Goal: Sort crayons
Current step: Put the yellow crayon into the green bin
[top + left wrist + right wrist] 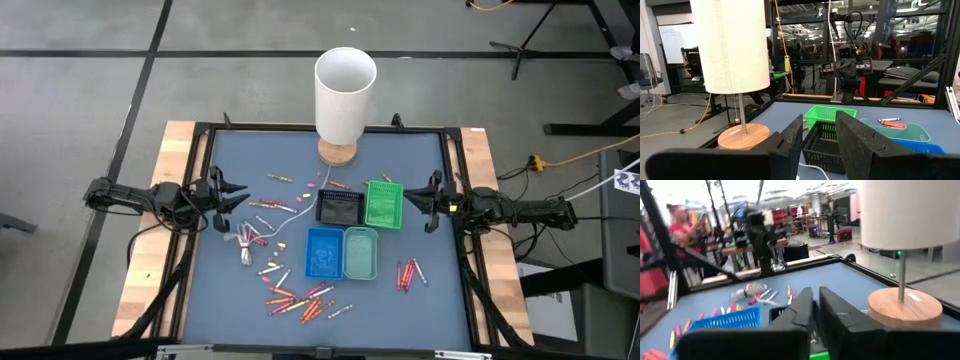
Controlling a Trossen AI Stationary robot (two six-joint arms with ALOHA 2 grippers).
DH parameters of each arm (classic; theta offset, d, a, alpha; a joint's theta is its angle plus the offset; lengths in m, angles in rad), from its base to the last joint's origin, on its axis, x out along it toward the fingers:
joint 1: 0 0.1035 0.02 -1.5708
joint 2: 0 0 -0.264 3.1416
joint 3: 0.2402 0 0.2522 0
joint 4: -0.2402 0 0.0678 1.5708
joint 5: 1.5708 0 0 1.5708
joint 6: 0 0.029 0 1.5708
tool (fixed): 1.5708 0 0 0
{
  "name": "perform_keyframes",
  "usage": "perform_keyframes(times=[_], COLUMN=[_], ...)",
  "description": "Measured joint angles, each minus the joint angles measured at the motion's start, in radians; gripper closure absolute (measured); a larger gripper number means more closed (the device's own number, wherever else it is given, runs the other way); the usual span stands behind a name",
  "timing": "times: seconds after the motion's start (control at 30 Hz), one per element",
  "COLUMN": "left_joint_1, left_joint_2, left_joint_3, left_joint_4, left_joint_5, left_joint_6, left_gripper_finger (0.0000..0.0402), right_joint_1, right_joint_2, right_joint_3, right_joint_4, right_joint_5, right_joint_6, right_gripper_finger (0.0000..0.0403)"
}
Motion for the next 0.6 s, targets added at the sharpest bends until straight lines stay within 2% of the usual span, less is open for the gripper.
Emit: perform_keyframes(times=[0.2,0.3,0.47,0.6], left_joint_1=[0.000,0.000,0.000,0.000], left_joint_2=[0.000,0.000,0.000,0.000], left_joint_3=[0.000,0.000,0.000,0.000], left_joint_4=[0.000,0.000,0.002,0.014], left_joint_5=[0.000,0.000,0.000,0.000], left_joint_6=[0.000,0.000,0.000,0.000], left_gripper_finger=[0.0299,0.0299,0.0299,0.0299], right_joint_1=[0.000,0.000,-0.001,-0.001], right_joint_2=[0.000,0.000,0.029,0.139], right_joint_3=[0.000,0.000,0.063,0.154], right_joint_4=[0.107,0.155,0.154,0.151], right_joint_5=[0.079,0.127,0.186,0.289], right_joint_6=[0.035,0.010,-0.033,-0.109], right_gripper_finger=[0.0265,0.0231,0.0213,0.0212])
